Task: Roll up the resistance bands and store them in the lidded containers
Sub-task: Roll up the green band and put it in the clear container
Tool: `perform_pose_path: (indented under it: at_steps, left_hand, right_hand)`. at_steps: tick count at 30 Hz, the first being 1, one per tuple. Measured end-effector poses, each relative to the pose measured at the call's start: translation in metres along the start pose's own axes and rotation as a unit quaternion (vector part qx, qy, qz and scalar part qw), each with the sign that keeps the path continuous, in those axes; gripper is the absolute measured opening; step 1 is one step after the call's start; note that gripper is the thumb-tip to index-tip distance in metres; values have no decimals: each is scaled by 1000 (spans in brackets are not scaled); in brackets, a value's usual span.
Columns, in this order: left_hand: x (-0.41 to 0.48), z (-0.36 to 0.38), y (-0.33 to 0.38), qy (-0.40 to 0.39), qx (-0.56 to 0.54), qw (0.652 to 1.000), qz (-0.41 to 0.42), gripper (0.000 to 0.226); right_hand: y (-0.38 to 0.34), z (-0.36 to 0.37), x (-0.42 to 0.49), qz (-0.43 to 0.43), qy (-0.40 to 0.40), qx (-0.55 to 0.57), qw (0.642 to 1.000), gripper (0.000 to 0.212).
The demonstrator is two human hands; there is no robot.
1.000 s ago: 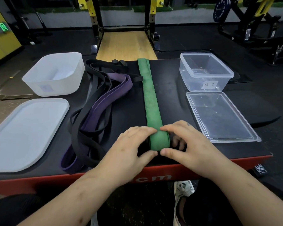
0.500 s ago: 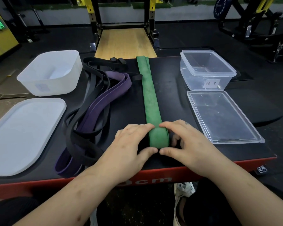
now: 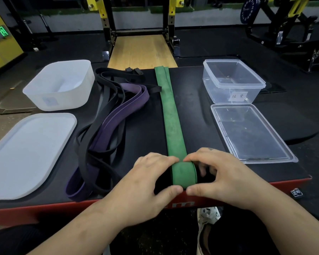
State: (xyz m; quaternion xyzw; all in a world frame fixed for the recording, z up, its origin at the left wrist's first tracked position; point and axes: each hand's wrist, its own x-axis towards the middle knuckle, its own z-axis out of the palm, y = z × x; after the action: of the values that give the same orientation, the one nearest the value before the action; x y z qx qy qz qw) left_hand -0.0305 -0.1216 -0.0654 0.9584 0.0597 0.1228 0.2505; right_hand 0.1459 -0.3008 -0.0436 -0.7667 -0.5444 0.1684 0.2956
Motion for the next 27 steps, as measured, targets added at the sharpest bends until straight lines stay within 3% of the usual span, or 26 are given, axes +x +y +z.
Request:
perform_pose_path:
  at_steps: [7, 13, 17, 27]
  left_hand:
    - [8, -3, -2, 28, -1, 1000, -11, 57]
    - [7, -1, -1, 31, -6, 999, -12, 62]
    - [10, -3, -3, 38, -7, 999, -13, 53]
    - [14, -2, -3, 51, -17, 998, -40, 58]
  right_hand:
    - [5, 1, -1, 5, 15, 23, 1000, 67]
    - [8, 6, 4, -5, 33, 37, 999, 53]
    - [8, 6, 1, -7, 31, 26, 999, 61]
    - [12, 9, 8, -3, 66, 41, 997, 63]
